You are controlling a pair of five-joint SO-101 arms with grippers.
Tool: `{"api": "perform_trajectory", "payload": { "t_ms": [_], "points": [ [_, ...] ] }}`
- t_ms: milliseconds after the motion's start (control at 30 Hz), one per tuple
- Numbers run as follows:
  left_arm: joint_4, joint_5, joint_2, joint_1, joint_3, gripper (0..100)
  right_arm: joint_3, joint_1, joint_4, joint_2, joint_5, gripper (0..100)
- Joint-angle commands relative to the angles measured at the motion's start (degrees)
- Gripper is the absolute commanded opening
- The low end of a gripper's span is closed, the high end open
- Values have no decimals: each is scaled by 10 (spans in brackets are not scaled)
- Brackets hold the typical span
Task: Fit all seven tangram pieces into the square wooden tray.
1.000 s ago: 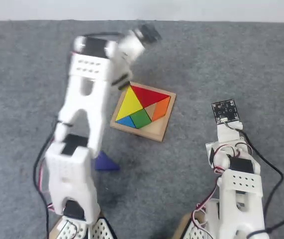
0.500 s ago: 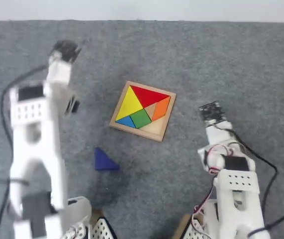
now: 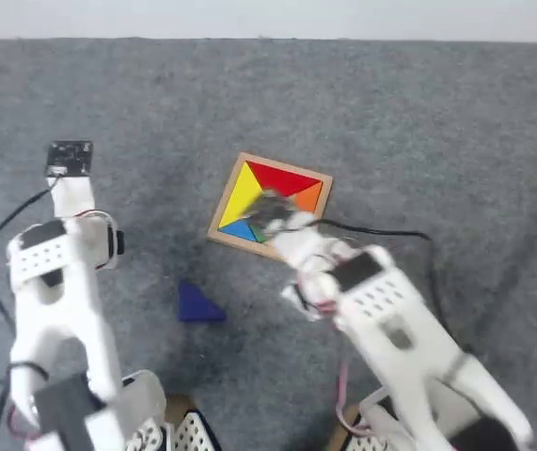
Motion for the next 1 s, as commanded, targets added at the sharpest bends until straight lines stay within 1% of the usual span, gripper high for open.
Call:
{"api": "perform_trajectory", "payload": {
  "t_ms": [0, 100, 233, 367, 433, 533, 600, 767, 833, 967],
  "points": [
    [6, 57, 89, -72, -101, 160, -101, -68, -22, 112, 8, 24],
    [23, 69, 155, -135, -214, 181, -188, -103, -17, 209, 6, 24],
    [111, 69, 253, -207, -412, 219, -289, -125, -11, 307, 6, 24],
    [183, 66, 336, -241, -580, 220, -347, -146, -15, 333, 0, 29],
    [204, 66, 368, -244, -637, 220, -377, -161, -16, 337, -56, 70],
    [222, 66, 404, -245, -684, 220, -396, -191, -11, 339, -162, 167],
    [221, 66, 425, -244, -705, 220, -390, -218, -6, 340, -193, 207],
    [223, 67, 468, -247, -758, 221, -357, -251, -22, 338, -264, 209],
    [224, 67, 482, -254, -777, 221, -357, -260, -32, 338, -312, 209],
    [225, 67, 498, -270, -811, 221, -354, -283, -40, 342, -432, 212]
  ]
}}
